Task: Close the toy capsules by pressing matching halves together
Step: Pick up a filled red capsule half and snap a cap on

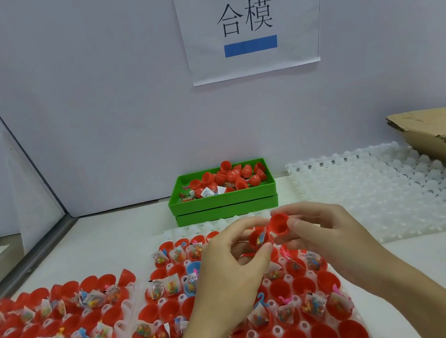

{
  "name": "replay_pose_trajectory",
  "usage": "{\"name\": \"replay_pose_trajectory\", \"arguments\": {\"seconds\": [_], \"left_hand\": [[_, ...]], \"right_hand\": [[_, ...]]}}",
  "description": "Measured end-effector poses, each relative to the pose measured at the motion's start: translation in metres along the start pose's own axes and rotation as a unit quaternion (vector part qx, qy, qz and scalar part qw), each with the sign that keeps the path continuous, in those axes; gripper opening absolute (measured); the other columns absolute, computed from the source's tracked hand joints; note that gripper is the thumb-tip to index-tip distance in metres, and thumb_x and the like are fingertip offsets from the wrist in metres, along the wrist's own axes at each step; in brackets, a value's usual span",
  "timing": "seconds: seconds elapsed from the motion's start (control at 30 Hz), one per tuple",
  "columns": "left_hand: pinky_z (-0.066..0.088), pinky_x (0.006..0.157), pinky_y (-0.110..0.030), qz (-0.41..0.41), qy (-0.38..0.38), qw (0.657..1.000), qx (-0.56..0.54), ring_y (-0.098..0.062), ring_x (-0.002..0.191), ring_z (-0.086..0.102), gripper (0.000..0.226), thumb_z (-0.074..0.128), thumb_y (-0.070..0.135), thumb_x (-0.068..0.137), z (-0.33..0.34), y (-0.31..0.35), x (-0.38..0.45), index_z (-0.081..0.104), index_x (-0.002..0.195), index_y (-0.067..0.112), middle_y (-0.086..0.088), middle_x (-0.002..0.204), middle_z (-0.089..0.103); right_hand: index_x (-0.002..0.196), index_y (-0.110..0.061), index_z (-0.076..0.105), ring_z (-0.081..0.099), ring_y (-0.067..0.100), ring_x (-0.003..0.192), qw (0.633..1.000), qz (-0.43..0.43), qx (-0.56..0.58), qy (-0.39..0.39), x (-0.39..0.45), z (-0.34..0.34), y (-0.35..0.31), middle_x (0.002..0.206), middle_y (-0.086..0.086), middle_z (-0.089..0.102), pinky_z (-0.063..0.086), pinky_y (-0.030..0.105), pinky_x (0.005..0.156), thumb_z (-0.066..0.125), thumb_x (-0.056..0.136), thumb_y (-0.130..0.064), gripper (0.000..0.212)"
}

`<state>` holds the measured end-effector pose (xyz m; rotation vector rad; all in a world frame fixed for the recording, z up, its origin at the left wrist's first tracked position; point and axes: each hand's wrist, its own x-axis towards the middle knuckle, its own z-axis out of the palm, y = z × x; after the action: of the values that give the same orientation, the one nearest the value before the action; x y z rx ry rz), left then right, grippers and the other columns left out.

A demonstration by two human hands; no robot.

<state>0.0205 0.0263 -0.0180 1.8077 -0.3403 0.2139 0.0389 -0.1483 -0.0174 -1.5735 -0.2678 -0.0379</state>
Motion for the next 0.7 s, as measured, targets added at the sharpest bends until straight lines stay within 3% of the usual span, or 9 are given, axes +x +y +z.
{"name": "replay_pose_trajectory", "arguments": {"seconds": [0.27,0.43,0.7], "left_hand": [[0.055,0.073,-0.014,-0.01,-0.032,0.998,-0.043,-0.014,0.088,0.073,0.022,0.068,0.01,0.091,-0.002,-0.002,0.001,0.073,0.103,0.027,0.004,0.098,0.072],[0.058,0.08,-0.025,-0.029,-0.052,0.994,-0.089,-0.018,0.096,0.073,0.015,0.066,0.018,0.092,-0.004,-0.004,0.002,0.072,0.104,0.026,0.003,0.102,0.072],[0.058,0.076,-0.023,-0.038,-0.035,0.988,-0.146,-0.022,0.091,0.074,0.01,0.067,0.006,0.088,-0.005,-0.006,0.005,0.071,0.096,0.007,-0.009,0.091,0.074]], "right_hand": [[0.105,-0.015,0.076,0.074,0.022,0.091,0.999,-0.002,0.031,0.014,0.003,0.0,0.007,0.097,0.008,0.077,0.058,0.026,0.08,0.054,0.097,-0.003,0.026],[0.105,-0.008,0.074,0.072,0.028,0.094,0.994,0.019,0.106,0.007,0.007,-0.002,0.011,0.1,0.016,0.075,0.057,0.026,0.079,0.05,0.097,0.001,0.026],[0.101,-0.006,0.076,0.072,0.024,0.094,0.98,0.042,0.195,-0.027,0.007,-0.004,0.011,0.103,0.02,0.073,0.057,0.023,0.077,0.05,0.094,0.004,0.028]]}}
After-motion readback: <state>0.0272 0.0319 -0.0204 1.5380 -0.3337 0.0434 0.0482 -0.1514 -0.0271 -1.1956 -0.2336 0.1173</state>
